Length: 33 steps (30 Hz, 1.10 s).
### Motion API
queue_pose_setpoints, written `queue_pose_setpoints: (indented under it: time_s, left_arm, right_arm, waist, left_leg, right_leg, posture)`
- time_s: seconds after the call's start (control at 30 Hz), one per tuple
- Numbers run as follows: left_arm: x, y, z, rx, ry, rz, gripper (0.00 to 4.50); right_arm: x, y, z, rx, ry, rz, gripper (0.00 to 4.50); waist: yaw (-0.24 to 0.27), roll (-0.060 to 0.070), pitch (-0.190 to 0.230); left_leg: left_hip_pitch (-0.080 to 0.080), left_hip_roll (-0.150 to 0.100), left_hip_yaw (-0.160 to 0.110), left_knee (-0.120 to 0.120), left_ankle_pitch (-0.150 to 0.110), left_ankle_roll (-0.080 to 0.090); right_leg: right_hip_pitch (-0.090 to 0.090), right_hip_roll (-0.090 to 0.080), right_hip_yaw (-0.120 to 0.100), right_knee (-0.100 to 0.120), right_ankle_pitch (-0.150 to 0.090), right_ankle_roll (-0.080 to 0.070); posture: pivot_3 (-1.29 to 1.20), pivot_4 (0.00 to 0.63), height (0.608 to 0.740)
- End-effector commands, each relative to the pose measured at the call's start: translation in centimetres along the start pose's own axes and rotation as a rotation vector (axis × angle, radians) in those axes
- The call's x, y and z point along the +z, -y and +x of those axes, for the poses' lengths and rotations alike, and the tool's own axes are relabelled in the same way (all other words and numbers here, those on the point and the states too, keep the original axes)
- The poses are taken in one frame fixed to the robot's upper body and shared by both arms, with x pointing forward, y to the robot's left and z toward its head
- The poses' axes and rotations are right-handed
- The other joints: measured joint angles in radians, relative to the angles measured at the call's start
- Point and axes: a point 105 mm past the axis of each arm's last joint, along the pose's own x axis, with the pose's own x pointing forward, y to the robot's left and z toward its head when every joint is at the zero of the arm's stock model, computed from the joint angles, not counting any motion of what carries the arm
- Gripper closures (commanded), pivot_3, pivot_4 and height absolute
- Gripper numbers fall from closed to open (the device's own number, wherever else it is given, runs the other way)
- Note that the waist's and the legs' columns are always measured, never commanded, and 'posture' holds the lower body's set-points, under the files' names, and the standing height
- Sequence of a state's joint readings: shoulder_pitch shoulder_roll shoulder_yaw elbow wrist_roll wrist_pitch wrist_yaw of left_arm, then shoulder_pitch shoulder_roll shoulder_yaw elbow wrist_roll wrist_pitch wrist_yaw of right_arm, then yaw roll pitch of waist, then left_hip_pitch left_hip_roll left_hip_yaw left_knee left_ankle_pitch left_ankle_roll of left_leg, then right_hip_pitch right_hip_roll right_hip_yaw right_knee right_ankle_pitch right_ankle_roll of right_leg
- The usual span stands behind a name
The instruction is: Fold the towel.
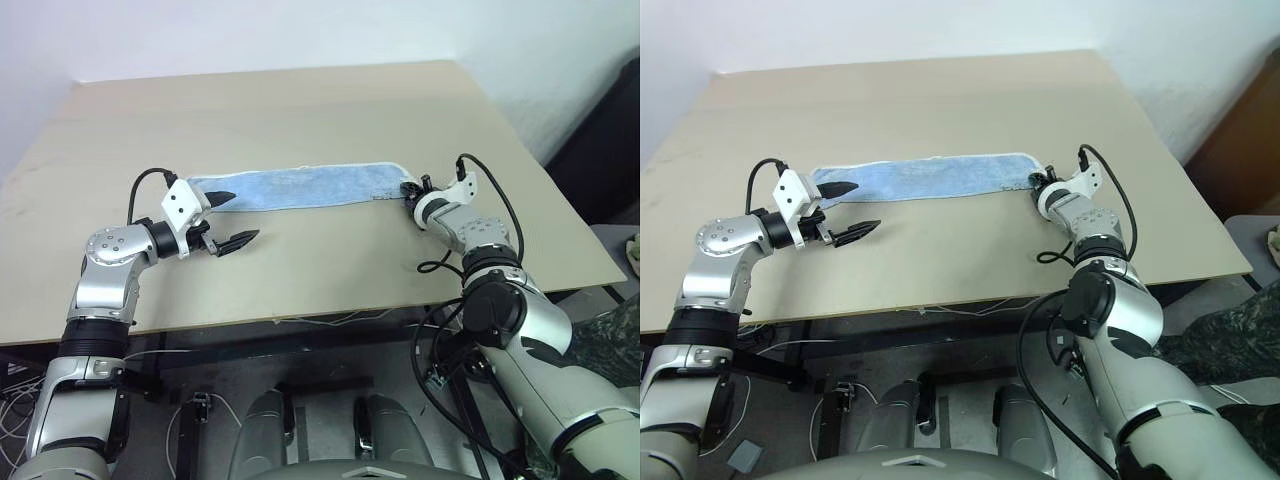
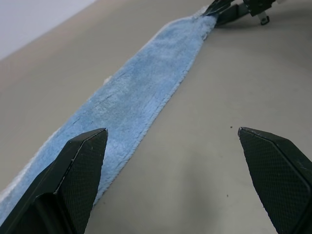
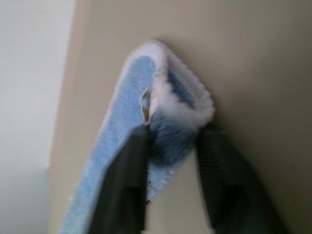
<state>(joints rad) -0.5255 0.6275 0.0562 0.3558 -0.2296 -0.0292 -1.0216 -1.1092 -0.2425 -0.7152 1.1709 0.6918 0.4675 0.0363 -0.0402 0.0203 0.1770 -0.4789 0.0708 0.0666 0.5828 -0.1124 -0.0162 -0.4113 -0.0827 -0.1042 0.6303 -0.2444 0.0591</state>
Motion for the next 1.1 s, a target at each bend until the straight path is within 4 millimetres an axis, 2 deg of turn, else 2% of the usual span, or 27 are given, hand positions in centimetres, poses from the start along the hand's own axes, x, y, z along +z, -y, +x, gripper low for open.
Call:
queue_pose_setpoints:
  time_s: [0.03, 0.1, 0.33, 0.43, 0.53, 0.63, 0.77, 0.87, 0.97, 1.1]
  left_arm:
    - [1.1, -0.9, -0.5, 0.033, 0.032, 0.032, 0.0]
    - [1.0, -0.9, -0.6, 0.038, 0.03, 0.031, 0.0]
    - [0.8, -0.8, -1.0, 0.057, 0.026, 0.026, 0.0]
    - [0.7, -0.6, -1.2, 0.063, 0.021, 0.025, 0.0]
    - [0.5, -0.5, -1.3, 0.066, 0.018, 0.018, 0.0]
    - [0.4, -0.2, -1.1, 0.061, 0.017, 0.015, 0.0]
    - [0.6, 0.0, -0.6, 0.052, 0.023, 0.01, 0.0]
    - [0.7, 0.0, -0.3, 0.048, 0.03, 0.011, 0.0]
    - [0.8, 0.0, -0.2, 0.048, 0.033, 0.011, 0.0]
    - [0.8, 0.1, 0.0, 0.047, 0.039, 0.006, 0.0]
  right_arm:
    - [1.2, -0.3, -0.2, 0.013, 0.035, -0.004, 4.49]
    - [1.6, -0.3, -0.3, 0.018, 0.049, -0.003, 4.49]
    - [5.6, 1.0, -1.9, 0.0, 0.149, -0.024, 4.49]
    - [9.2, 1.6, -3.8, -0.004, 0.234, -0.083, 4.49]
    - [11.7, 1.1, -5.6, 0.001, 0.282, -0.167, 4.49]
    - [12.1, -0.4, -6.1, 0.029, 0.275, -0.283, 4.49]
    - [9.8, -3.5, -5.8, 0.08, 0.214, -0.655, 4.49]
    - [5.9, -6.6, -5.3, 0.193, 0.13, -1.015, 4.49]
    - [2.4, -7.5, -5.0, 0.28, 0.047, -1.299, 4.49]
    - [-1.8, -8.1, -4.5, 0.39, -0.065, -1.497, 4.49]
  waist:
    - [0.001, 0.0, 0.0]
    - [0.003, 0.0, 0.0]
    - [0.031, -0.001, 0.0]
    - [0.051, -0.001, 0.0]
    - [0.055, -0.001, 0.0]
    - [0.045, -0.001, 0.0]
    - [0.02, -0.001, 0.001]
    - [0.018, -0.001, 0.001]
    - [0.022, -0.001, 0.001]
    - [0.029, -0.001, 0.001]
  left_leg:
    - [0.0, 0.0, 0.001, 0.0, 0.0, 0.0]
    - [0.001, 0.0, 0.003, 0.002, 0.0, 0.0]
    - [0.0, 0.0, 0.01, 0.0, 0.0, 0.0]
    - [-0.002, -0.002, 0.012, -0.001, 0.0, 0.002]
    - [-0.006, -0.003, 0.014, -0.001, -0.001, 0.005]
    - [-0.015, -0.003, 0.017, 0.001, 0.001, 0.01]
    - [-0.013, -0.001, 0.018, 0.003, 0.002, 0.011]
    - [-0.011, 0.001, 0.019, 0.003, 0.002, 0.01]
    - [-0.01, 0.004, 0.02, 0.003, 0.002, 0.01]
    - [-0.012, 0.007, 0.023, 0.008, 0.0, 0.008]
  right_leg:
    - [0.0, 0.0, 0.001, 0.0, 0.0, 0.0]
    - [-0.001, -0.001, 0.002, 0.0, 0.0, 0.0]
    - [-0.009, -0.004, 0.009, 0.0, 0.001, 0.001]
    - [-0.01, -0.005, 0.009, -0.001, 0.0, 0.002]
    - [-0.014, -0.008, 0.011, -0.001, -0.001, 0.003]
    - [-0.019, -0.006, 0.015, 0.0, 0.0, 0.005]
    - [-0.019, -0.003, 0.017, 0.002, 0.001, 0.009]
    - [-0.019, 0.0, 0.019, 0.003, 0.001, 0.009]
    - [-0.02, 0.002, 0.019, 0.004, 0.001, 0.007]
    - [-0.02, 0.002, 0.019, 0.004, 0.0, 0.004]
  posture:
    - [0.0, 0.15, 0.728]
    - [0.0, 0.15, 0.728]
    - [0.0, 0.15, 0.728]
    - [0.0, 0.15, 0.728]
    - [0.0, 0.15, 0.728]
    - [0.0, 0.15, 0.728]
    - [0.0, 0.15, 0.728]
    - [0.0, 0.15, 0.728]
    - [0.0, 0.15, 0.728]
    - [0.0, 0.15, 0.728]
